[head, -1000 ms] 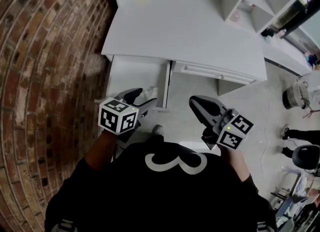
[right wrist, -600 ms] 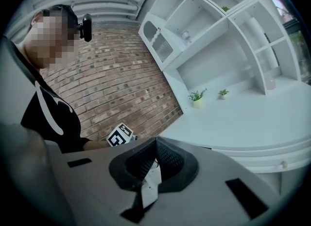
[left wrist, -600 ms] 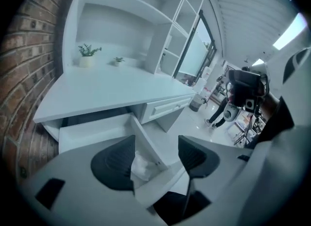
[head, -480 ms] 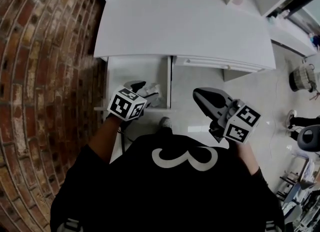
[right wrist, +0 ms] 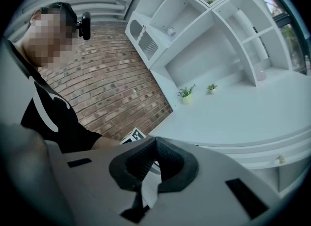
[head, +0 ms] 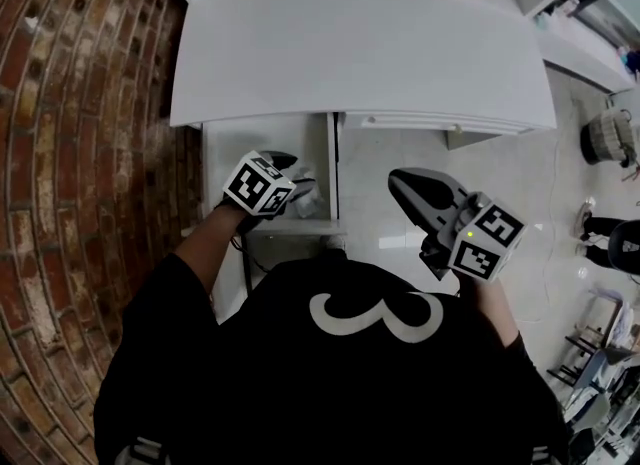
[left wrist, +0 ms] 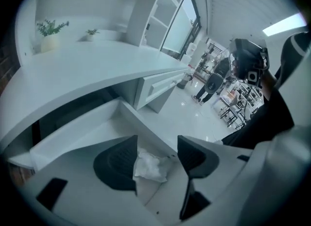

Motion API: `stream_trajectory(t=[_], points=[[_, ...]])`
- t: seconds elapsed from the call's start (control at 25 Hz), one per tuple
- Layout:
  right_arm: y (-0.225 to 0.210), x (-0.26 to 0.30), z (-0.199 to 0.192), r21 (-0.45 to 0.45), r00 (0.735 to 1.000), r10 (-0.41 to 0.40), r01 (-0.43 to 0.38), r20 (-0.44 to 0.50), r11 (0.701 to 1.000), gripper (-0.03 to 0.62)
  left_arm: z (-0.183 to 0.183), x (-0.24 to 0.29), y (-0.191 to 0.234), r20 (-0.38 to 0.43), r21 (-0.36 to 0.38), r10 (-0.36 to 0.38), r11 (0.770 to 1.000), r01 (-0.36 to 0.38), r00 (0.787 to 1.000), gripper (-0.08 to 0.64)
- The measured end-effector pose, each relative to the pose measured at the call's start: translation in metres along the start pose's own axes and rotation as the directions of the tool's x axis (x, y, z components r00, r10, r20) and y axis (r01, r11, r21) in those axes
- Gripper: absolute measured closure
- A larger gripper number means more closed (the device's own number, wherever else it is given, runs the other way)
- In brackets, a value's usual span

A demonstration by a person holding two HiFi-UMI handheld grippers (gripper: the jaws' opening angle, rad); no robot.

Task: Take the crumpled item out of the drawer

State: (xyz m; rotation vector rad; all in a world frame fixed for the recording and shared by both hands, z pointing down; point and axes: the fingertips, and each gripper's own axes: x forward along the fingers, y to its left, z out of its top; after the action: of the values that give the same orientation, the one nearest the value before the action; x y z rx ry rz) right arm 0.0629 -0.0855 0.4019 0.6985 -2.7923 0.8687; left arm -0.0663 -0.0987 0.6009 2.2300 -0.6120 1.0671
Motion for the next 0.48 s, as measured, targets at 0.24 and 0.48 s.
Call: stream_trajectory(t=[0.24, 0.48], points=[[-0.019, -0.009, -0.004, 0.044, 0.999, -0.049, 0.05, -0.007, 0.998, 0.581, -0.017, 0.032, 0.012, -0.067, 0.027, -0.059, 0.998, 0.06, 0.996, 0.307], [-0.033, -0.003, -0.012, 0.07, 0.997, -0.073, 0.074, -0.023, 0.995, 0.581, -0.046, 0.065, 0.028, -0.154, 0.032, -0.063, 0.997, 0.069, 0.986, 0.325]])
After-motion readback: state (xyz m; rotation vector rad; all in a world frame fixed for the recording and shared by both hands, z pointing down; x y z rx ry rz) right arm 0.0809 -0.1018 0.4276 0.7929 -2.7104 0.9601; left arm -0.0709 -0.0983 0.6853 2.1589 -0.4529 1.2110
